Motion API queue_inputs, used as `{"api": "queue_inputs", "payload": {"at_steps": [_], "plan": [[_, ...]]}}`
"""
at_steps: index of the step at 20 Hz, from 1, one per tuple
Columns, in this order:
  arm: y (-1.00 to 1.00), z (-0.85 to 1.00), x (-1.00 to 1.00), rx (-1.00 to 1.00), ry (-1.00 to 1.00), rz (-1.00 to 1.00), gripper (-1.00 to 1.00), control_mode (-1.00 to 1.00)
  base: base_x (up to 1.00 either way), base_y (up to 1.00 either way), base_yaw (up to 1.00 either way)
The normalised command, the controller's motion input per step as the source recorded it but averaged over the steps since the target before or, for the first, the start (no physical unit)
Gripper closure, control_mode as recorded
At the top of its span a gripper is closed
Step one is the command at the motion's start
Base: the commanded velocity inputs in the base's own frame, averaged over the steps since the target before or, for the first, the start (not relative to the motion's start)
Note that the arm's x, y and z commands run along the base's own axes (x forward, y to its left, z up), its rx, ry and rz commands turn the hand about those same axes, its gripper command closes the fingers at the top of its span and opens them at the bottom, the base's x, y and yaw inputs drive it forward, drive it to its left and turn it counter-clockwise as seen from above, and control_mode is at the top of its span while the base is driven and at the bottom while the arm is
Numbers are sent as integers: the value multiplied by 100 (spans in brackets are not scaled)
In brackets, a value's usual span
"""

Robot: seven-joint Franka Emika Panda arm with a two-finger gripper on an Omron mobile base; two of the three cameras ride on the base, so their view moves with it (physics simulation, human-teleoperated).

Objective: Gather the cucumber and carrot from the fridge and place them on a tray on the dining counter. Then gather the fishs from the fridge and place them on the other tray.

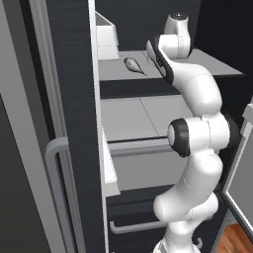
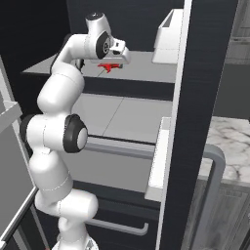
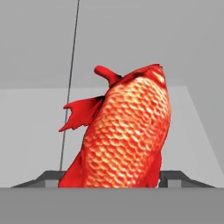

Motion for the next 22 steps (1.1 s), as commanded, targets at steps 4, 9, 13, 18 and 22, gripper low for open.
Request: {"api": "queue_inputs", "payload": {"at_steps": [4,9,13,18,22], "plan": [[0,-5,-26,0,-6,0,100,-100,0,0,0],[0,-18,-73,0,-22,0,100,-100,0,0,0],[0,-4,-93,0,-21,0,100,-100,0,0,0],[2,0,-100,0,-15,0,100,-100,0,0,0],[6,2,-100,0,-12,0,100,-100,0,0,0]]}}
